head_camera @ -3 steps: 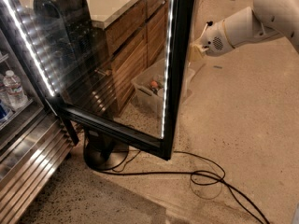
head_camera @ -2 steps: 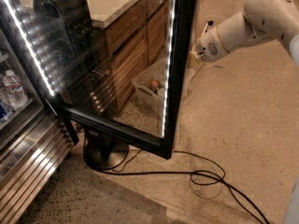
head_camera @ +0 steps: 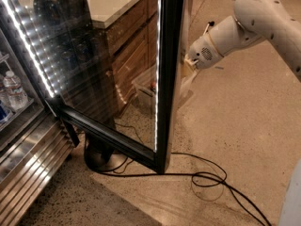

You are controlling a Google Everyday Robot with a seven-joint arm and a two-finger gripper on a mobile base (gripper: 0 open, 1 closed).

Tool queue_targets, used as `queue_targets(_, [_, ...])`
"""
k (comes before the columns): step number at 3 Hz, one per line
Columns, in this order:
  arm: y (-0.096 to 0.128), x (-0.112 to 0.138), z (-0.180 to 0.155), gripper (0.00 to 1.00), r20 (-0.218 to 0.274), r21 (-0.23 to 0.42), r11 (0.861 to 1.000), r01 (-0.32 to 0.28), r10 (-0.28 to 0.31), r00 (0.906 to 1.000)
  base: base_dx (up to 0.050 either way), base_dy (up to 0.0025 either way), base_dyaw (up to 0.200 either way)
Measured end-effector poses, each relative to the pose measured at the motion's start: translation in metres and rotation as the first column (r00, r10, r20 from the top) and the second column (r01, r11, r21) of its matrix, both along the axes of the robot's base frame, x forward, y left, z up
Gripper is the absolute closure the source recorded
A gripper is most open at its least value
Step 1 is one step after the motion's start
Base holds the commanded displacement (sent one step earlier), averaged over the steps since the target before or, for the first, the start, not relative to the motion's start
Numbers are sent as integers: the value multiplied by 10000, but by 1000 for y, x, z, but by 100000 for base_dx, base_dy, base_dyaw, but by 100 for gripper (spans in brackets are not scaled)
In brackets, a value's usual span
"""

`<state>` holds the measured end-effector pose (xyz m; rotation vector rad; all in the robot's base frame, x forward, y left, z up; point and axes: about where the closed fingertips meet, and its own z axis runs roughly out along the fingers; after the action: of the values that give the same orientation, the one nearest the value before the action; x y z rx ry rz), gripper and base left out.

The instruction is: Close right fridge door

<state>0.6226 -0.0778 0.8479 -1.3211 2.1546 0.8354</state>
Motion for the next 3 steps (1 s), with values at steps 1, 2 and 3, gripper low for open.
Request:
queue_targets(1, [0, 0, 0, 100, -1, 1, 10000, -3, 3, 10000, 0, 0, 0])
queue_targets(2, [19, -4, -15, 100, -426, 390, 9914, -1247, 1264, 9911, 0, 0, 0])
queue_targets(3, [44, -13, -20, 100, -677, 851, 9653, -2468, 2528, 9652, 0, 0, 0])
